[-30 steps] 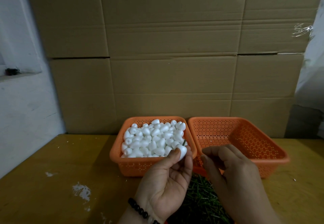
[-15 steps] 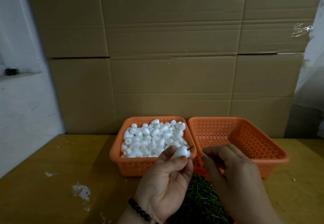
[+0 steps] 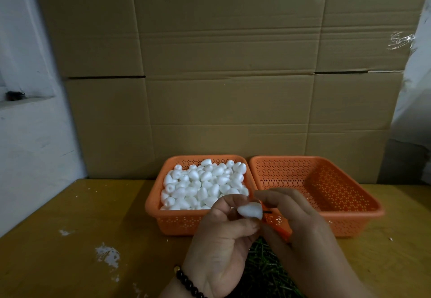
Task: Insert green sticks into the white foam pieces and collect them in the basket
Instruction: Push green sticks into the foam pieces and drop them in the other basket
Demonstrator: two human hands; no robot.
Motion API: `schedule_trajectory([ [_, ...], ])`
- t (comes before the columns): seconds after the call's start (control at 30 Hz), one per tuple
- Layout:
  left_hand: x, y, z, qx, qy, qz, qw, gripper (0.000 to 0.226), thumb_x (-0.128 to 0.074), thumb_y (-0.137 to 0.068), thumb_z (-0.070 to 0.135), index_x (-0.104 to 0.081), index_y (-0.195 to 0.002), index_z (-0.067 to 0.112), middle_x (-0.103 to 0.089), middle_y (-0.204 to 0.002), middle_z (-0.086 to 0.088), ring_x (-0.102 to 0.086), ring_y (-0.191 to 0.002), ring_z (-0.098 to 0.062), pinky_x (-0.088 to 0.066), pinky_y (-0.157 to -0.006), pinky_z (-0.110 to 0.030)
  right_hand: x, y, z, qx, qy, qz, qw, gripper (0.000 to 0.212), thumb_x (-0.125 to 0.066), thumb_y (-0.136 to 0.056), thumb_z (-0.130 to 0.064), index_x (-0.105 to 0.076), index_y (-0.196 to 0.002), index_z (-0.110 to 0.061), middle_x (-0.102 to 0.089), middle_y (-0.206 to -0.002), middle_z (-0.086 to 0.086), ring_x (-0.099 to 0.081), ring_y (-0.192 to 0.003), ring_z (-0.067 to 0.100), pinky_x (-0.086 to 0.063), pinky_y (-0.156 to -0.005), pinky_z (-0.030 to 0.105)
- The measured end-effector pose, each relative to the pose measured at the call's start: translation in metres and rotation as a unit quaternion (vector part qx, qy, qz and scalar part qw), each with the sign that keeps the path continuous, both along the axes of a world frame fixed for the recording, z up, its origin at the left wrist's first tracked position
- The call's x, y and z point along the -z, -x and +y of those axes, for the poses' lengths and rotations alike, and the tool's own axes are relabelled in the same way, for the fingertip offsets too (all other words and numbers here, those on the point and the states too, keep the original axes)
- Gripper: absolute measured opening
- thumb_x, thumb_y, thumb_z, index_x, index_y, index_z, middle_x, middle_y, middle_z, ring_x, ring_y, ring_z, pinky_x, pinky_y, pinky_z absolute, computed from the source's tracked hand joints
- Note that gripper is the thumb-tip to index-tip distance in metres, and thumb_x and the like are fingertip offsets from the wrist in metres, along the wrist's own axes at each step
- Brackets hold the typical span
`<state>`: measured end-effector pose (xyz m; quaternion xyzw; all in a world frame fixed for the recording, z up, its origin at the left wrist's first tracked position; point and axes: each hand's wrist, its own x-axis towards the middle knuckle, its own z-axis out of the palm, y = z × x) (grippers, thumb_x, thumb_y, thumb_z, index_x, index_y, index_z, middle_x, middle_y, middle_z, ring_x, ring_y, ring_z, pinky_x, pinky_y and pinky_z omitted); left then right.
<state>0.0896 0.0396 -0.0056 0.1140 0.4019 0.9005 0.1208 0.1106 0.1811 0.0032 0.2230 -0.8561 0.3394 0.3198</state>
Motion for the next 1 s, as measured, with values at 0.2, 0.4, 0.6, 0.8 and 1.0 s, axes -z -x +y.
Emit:
schedule_trajectory([
  [0.2,0.001,-0.003,0.001,-0.030,0.092,-0.004,0.995,0.038,-0.060,-0.070,-0.020,-0.060,-0.102,0.001,-0.067,-0.083,-0.013,-0.065,-0.081,-0.022,-0.051,-0.080,-0.034,0.003,0.002,-0.001,0.006,-0.038,0.000,0.999,0.047,-0.077,-0.068,-0.003,-0.065,-0.106,-0.026,-0.059,-0.108,-0.015,-0.061,-0.093,0.005,-0.054,-0.069,0.028],
  [0.4,0.005,0.000,0.004,-0.081,0.151,-0.044,0.984,0.051,-0.076,-0.068,0.000,-0.057,-0.113,0.015,-0.073,-0.095,-0.006,-0.066,-0.092,-0.023,-0.046,-0.086,-0.044,0.008,0.006,0.004,0.030,-0.069,-0.019,0.997,0.032,-0.075,-0.072,-0.013,-0.061,-0.097,-0.028,-0.058,-0.094,-0.017,-0.059,-0.080,0.004,-0.052,-0.062,0.027],
  [0.6,0.003,0.002,0.000,-0.156,0.182,-0.080,0.967,0.029,-0.066,-0.082,0.005,-0.064,-0.104,0.023,-0.067,-0.101,0.006,-0.062,-0.090,-0.013,-0.045,-0.074,-0.034,0.008,0.014,0.040,0.088,-0.107,-0.203,0.969,0.016,-0.060,-0.083,-0.049,-0.050,-0.086,-0.037,-0.064,-0.078,-0.009,-0.062,-0.069,0.006,-0.055,-0.064,0.032],
  [0.8,0.004,0.001,0.002,-0.162,0.189,-0.083,0.965,0.025,-0.065,-0.083,0.005,-0.066,-0.101,0.022,-0.065,-0.107,0.002,-0.060,-0.091,-0.014,-0.045,-0.072,-0.032,0.011,0.043,0.068,0.186,-0.086,-0.192,0.960,0.025,-0.068,-0.081,-0.031,-0.048,-0.090,-0.041,-0.060,-0.085,-0.013,-0.059,-0.076,0.002,-0.056,-0.067,0.027],
  [1.0,0.004,0.001,0.002,-0.167,0.189,-0.080,0.964,0.024,-0.067,-0.081,0.006,-0.066,-0.100,0.020,-0.066,-0.106,0.001,-0.060,-0.088,-0.014,-0.046,-0.072,-0.032,0.017,0.073,0.080,0.252,-0.123,-0.169,0.945,0.019,-0.059,-0.088,-0.035,-0.053,-0.104,-0.028,-0.049,-0.076,-0.018,-0.055,-0.072,0.007,-0.052,-0.077,0.039],
])
